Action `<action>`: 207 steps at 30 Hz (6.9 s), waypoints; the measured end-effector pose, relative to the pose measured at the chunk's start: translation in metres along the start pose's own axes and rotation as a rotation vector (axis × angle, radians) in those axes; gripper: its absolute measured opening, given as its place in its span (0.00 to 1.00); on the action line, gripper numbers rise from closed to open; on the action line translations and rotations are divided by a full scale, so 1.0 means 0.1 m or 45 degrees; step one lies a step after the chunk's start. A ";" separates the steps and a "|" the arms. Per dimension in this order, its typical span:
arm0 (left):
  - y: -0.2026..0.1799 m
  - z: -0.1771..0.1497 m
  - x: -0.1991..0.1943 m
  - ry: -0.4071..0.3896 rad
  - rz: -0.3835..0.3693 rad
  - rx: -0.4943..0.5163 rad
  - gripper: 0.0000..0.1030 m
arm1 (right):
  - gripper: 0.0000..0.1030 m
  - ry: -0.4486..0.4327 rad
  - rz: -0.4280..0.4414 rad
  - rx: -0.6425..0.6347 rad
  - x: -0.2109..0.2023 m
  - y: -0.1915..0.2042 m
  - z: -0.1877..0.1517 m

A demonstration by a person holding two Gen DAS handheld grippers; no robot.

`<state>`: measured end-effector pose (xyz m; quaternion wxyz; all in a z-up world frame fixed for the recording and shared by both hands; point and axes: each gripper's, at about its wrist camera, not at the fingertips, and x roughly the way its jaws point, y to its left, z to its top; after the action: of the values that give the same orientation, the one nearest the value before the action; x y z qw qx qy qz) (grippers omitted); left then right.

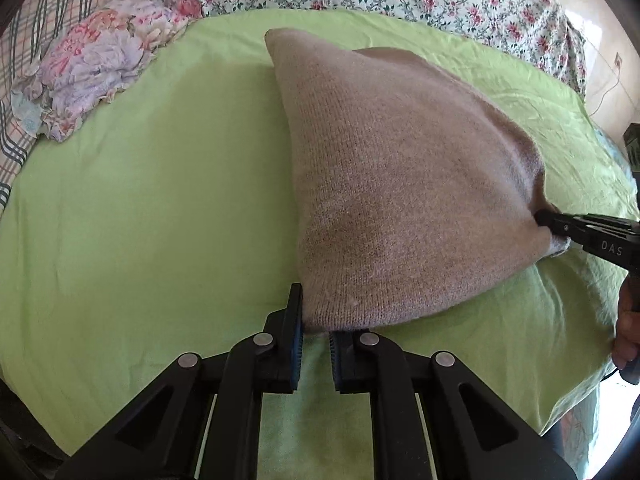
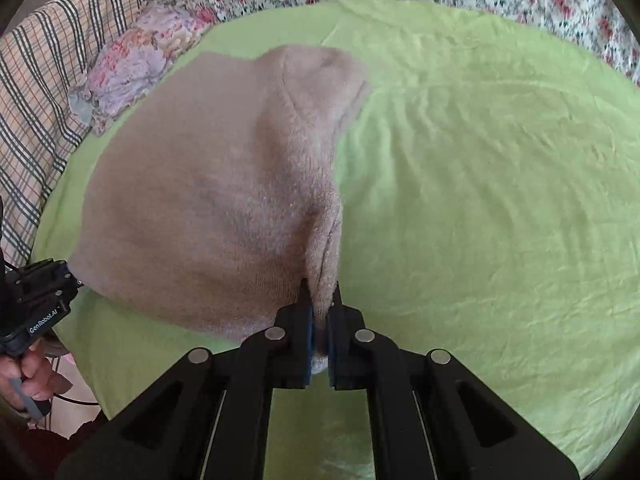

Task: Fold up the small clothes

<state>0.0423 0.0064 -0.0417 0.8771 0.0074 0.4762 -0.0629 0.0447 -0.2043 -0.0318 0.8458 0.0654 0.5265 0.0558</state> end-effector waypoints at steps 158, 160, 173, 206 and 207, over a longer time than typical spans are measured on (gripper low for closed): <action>0.49 0.30 -0.63 -0.071 -0.033 0.024 0.82 | 0.90 -0.174 0.215 0.077 -0.44 0.07 0.26; 0.46 0.36 -0.59 -0.067 -0.015 0.040 0.82 | 0.90 -0.160 0.211 0.070 -0.40 0.08 0.32; 0.23 0.46 -0.44 -0.009 0.131 0.131 0.82 | 0.90 -0.094 0.145 -0.017 -0.35 0.26 0.29; 0.17 0.32 -0.55 -0.034 0.229 0.193 0.87 | 0.91 -0.089 0.081 -0.077 -0.44 0.38 0.18; 0.16 0.32 -0.55 -0.038 0.231 0.193 0.87 | 0.91 -0.091 0.082 -0.079 -0.45 0.39 0.18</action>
<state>0.0413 0.0260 0.0213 0.8830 0.1159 0.4544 -0.0191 0.0405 -0.1746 0.0221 0.8634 0.0581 0.4917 0.0970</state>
